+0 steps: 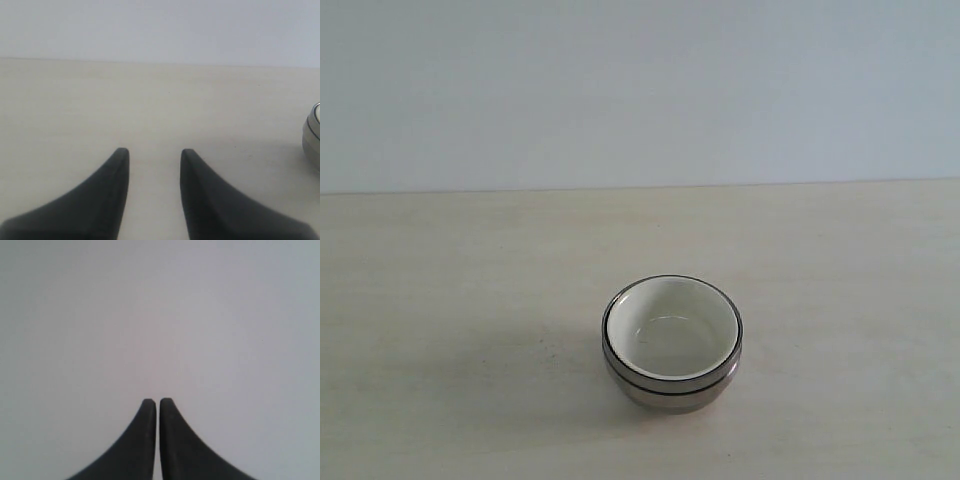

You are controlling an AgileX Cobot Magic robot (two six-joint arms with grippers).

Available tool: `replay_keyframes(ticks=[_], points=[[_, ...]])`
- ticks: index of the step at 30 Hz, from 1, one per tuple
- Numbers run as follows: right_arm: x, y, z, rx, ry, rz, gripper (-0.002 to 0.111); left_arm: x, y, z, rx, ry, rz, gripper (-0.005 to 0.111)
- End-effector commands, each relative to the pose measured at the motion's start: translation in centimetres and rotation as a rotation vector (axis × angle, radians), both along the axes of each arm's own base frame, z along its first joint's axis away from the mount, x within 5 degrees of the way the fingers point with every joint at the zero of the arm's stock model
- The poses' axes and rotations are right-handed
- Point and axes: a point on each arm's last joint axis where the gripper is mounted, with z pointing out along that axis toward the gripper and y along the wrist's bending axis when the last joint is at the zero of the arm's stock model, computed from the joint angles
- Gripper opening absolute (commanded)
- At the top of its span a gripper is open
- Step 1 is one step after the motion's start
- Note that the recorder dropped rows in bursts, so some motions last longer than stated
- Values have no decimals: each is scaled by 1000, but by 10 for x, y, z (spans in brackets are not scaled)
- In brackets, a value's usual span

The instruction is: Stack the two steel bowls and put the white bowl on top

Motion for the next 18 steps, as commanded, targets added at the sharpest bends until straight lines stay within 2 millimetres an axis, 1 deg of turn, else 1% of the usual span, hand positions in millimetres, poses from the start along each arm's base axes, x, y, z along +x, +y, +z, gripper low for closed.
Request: replay_keyframes(ticks=[1,5,10,14,17,18], points=[[6,1,-4,-13,22,-7,0,0,0,-1,1,-6,3,32],[8,1,-8,-40,67,-20,0,0,0,-1,1,-6,3,32],[9,1,-12,-50,74,-24,0,0,0,-1,1,-6,3,32],[22,3,-37,-50,109,-16,0,0,0,-1,1,-6,3,32],[36,6,-61,-6,153,10,0,0,0,-1,1,-6,3,32],[43,7,-76,14,172,23,0,0,0,-1,1,-6,3,32]])
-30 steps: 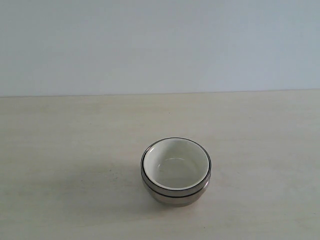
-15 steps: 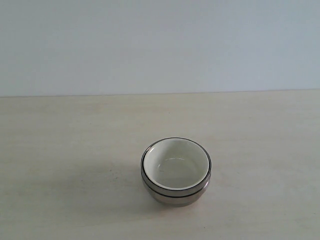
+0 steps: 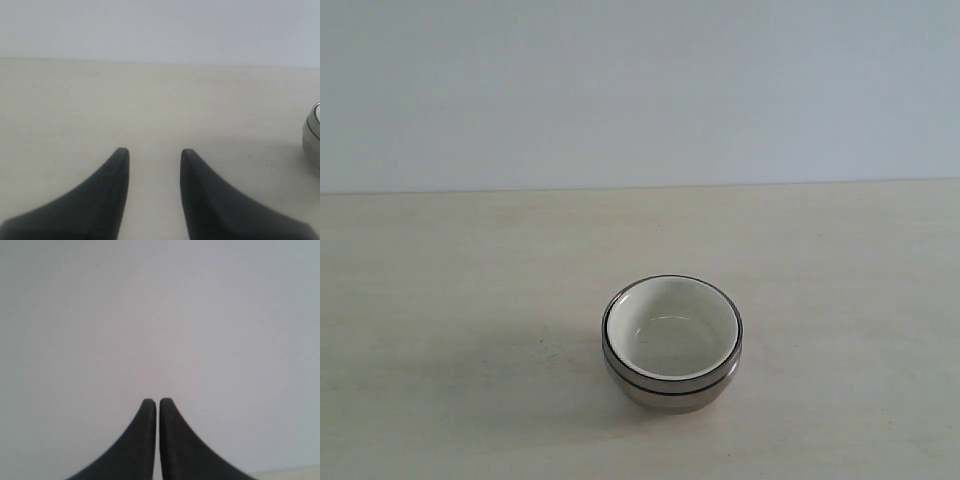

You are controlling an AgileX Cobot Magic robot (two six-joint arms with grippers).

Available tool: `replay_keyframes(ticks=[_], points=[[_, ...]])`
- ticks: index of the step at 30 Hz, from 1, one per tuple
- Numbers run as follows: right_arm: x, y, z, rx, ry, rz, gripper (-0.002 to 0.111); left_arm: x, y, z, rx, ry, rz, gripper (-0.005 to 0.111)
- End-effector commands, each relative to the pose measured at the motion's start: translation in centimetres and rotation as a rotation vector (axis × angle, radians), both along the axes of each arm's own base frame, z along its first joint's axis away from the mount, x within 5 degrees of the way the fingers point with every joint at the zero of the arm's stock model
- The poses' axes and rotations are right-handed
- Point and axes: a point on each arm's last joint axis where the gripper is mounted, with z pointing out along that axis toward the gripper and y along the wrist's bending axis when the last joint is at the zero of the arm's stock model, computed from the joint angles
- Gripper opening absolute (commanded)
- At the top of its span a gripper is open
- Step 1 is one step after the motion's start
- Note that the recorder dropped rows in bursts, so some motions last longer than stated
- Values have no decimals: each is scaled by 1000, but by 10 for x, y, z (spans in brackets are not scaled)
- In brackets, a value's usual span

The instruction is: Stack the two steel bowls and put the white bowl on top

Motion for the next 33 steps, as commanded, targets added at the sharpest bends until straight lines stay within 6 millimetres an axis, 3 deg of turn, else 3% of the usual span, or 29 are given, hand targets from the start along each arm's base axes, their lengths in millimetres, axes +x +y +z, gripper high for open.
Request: replay_keyframes(ticks=[1,6,7,33], points=[[21,4,-40,62,47,30,0,0,0,-1,1,-6,3,32],[42,8,-106,55,113,43,0,0,0,-1,1,-6,3,32],[42,9,-110,54,114,44,0,0,0,-1,1,-6,3,32],[45,8,-127,5,290,19,0,0,0,-1,1,-6,3,32]])
